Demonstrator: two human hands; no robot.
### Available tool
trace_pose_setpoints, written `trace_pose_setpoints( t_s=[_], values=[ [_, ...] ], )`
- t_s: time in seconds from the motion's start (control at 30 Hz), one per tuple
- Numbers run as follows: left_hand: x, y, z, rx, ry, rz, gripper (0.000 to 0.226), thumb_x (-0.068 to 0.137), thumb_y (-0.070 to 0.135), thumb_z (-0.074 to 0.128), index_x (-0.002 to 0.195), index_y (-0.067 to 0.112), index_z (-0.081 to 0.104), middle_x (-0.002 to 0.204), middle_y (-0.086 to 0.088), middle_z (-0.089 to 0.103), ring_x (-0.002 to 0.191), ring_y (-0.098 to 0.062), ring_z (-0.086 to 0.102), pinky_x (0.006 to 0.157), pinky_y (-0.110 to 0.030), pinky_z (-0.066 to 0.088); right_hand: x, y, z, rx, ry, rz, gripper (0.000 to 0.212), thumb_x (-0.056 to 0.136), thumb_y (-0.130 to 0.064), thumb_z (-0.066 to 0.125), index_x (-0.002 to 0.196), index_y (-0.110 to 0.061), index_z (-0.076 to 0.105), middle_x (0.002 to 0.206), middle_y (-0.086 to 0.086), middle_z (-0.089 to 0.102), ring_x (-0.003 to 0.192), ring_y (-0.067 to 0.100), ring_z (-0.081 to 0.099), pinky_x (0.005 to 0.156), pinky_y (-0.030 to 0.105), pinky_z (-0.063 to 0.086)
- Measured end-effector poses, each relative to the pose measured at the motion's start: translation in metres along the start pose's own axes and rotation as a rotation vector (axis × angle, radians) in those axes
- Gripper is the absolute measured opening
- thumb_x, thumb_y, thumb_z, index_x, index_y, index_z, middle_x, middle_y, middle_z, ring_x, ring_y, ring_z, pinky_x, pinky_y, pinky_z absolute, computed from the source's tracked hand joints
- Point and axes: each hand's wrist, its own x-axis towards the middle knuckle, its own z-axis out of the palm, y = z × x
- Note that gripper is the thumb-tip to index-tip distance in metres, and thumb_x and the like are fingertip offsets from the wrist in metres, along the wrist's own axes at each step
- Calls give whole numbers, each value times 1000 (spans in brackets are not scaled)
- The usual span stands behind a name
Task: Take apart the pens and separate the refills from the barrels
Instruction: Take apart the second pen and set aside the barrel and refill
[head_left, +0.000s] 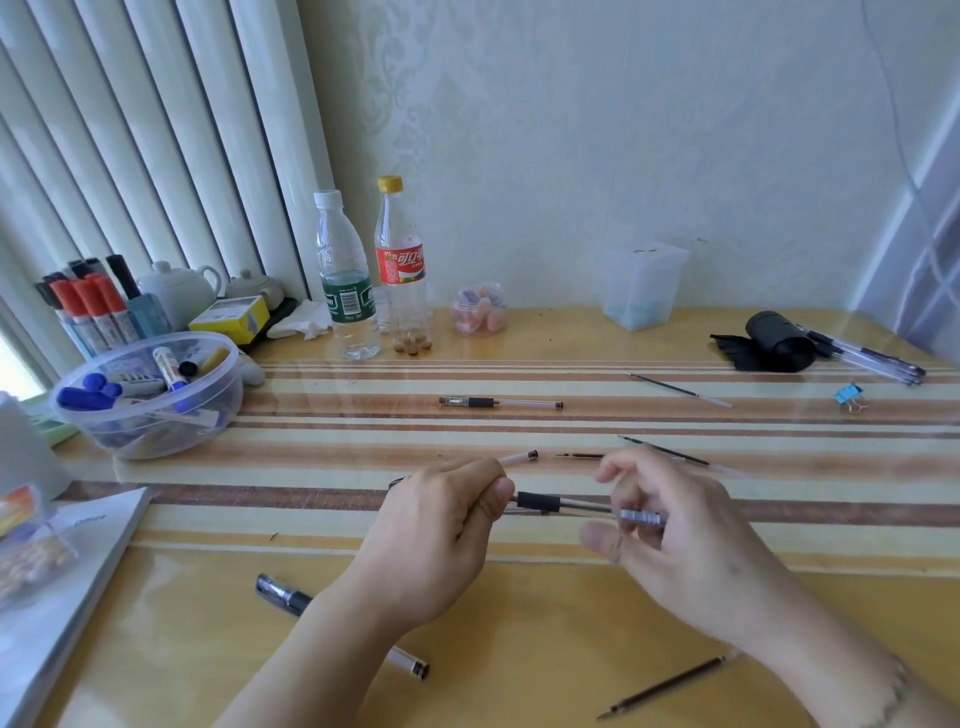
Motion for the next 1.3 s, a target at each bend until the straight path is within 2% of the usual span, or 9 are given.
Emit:
trace_pose_setpoints(
  t_s=[0.07, 0.13, 0.3, 0.37, 0.57, 0.7, 0.9, 1.1, 1.3],
  values=[
    [0, -1, 0, 4, -2, -1, 38, 98, 40, 32, 68, 19, 42, 59, 3, 46, 55, -18, 45, 48, -26, 34, -3, 0, 2, -5, -95, 11, 47, 78, -74, 51, 114, -45, 55, 76, -16, 66, 70, 4, 61, 62, 16, 48],
    [1, -2, -1, -18, -6, -11, 38, 98, 40, 33, 69, 18, 44, 59, 3, 47, 55, -19, 46, 48, -33, 39, -4, 0, 2, -30, -94, -3, 48, 85, -71, 39, 105, -38, 67, 78, -23, 70, 71, -2, 64, 59, 16, 49],
    [1, -4, -3, -88, -18, -49, 38, 98, 43, 35, 69, 21, 49, 57, 10, 46, 54, -12, 45, 49, -24, 37, -1, -2, 0, -171, 72, -49, 9, 84, -44, 63, 85, -35, 59, 71, -28, 61, 72, -7, 59, 54, 10, 42],
    [1, -4, -3, -148, -27, -93, 35, 97, 44, 39, 69, 27, 51, 56, 11, 47, 52, -10, 44, 49, -21, 35, -1, -1, 0, -174, 102, -42, 18, 81, -35, 71, 85, -36, 53, 75, -26, 60, 66, 1, 57, 52, 12, 40],
    [2, -2, -9, -262, -97, -153, 20, 95, 27, 56, 76, 24, 62, 58, 4, 53, 49, -6, 40, 49, -20, 35, -2, -2, -1, -191, 50, -83, 18, 87, -47, 53, 101, -38, 60, 82, -27, 62, 78, -7, 59, 55, 12, 46],
    [3, -9, -19, -288, -90, -179, 18, 96, 24, 54, 79, 23, 60, 56, 5, 47, 49, -9, 37, 48, -28, 35, 2, 3, -12, -350, 84, -122, 14, 94, -32, 53, 97, -29, 66, 83, -29, 62, 67, -8, 55, 55, 10, 42],
    [4, -21, -37, -345, -9, -262, 22, 97, 20, 52, 76, 19, 59, 54, 4, 42, 49, -13, 35, 48, -30, 33, 6, 20, -42, -549, 101, 25, 9, 92, -26, 45, 88, -29, 53, 83, -17, 54, 79, 12, 51, 56, 18, 34],
    [2, -17, -31, -319, -90, -232, 19, 96, 22, 53, 78, 21, 60, 53, 6, 45, 47, -9, 35, 47, -25, 33, 6, 4, -22, 121, 74, 201, 24, 88, -41, 53, 78, -25, 39, 93, -11, 66, 91, -2, 62, 65, 11, 47],
    [2, -14, -26, -243, -128, -199, 17, 95, 28, 54, 79, 27, 60, 58, 8, 50, 49, -6, 39, 49, -22, 35, 4, -5, -1, 105, -26, 182, 41, 83, -19, 72, 67, -14, 34, 81, -15, 70, 75, 9, 62, 67, 26, 50]
  ],
)
